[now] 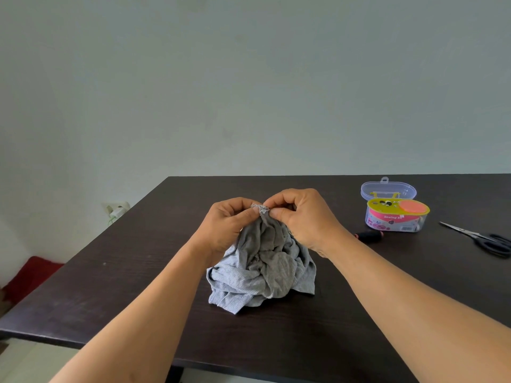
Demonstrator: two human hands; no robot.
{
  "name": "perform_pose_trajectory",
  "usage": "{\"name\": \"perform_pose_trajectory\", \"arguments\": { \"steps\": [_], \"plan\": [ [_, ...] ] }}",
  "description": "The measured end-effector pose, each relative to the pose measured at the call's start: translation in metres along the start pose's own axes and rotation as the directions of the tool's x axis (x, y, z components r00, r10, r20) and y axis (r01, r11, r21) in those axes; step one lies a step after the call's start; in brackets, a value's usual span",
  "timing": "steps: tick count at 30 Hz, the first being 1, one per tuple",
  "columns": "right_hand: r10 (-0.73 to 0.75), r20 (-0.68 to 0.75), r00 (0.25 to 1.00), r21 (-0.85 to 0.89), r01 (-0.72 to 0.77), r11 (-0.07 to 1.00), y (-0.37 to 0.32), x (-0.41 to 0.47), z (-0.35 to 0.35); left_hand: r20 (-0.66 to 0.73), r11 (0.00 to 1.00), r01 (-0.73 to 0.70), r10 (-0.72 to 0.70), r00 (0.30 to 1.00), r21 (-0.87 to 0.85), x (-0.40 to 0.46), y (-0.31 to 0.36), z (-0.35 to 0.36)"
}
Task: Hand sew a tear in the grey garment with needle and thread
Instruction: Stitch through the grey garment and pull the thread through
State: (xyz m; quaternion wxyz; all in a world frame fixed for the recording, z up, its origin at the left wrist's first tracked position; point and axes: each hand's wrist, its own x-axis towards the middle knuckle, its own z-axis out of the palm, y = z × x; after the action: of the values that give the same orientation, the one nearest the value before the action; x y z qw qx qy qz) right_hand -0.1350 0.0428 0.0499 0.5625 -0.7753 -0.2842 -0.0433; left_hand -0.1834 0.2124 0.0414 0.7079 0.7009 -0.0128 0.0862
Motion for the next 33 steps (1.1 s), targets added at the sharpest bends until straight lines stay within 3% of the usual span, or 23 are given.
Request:
{"name": "perform_pose_trajectory", "arguments": {
  "steps": [8, 12, 17, 26, 28, 33],
  "plan": [
    [0.011, -0.052, 0.999, 0.017, -0.010, 1.000, 0.005, 0.000, 0.001, -0.021, 0.999, -0.017, 0.018, 1.000, 0.037, 0.003, -0.002, -0.001],
    [-0.007, -0.088, 0.996, -0.026, 0.005, 1.000, 0.007, 0.001, 0.002, -0.042, 0.990, -0.036, 0.043, 0.998, 0.139, 0.004, -0.003, 0.003],
    [-0.032, -0.034, 0.999, -0.111, 0.028, 0.993, 0.004, -0.001, 0.004, -0.124, 0.969, -0.065, 0.097, 0.988, 0.238, 0.008, -0.002, 0.004],
    [-0.063, 0.031, 0.998, -0.298, 0.070, 0.952, -0.003, 0.007, 0.011, -0.071, 0.921, -0.033, 0.066, 0.995, 0.387, 0.010, -0.003, 0.002],
    [-0.074, -0.015, 0.997, -0.228, 0.068, 0.971, -0.004, 0.009, 0.014, -0.072, 0.920, -0.015, 0.047, 0.996, 0.392, 0.011, -0.003, 0.001],
    [0.054, -0.130, 0.990, 0.153, -0.034, 0.988, -0.016, 0.013, 0.006, -0.081, 0.920, 0.038, -0.007, 0.997, 0.391, 0.013, -0.005, -0.005]
  ]
}}
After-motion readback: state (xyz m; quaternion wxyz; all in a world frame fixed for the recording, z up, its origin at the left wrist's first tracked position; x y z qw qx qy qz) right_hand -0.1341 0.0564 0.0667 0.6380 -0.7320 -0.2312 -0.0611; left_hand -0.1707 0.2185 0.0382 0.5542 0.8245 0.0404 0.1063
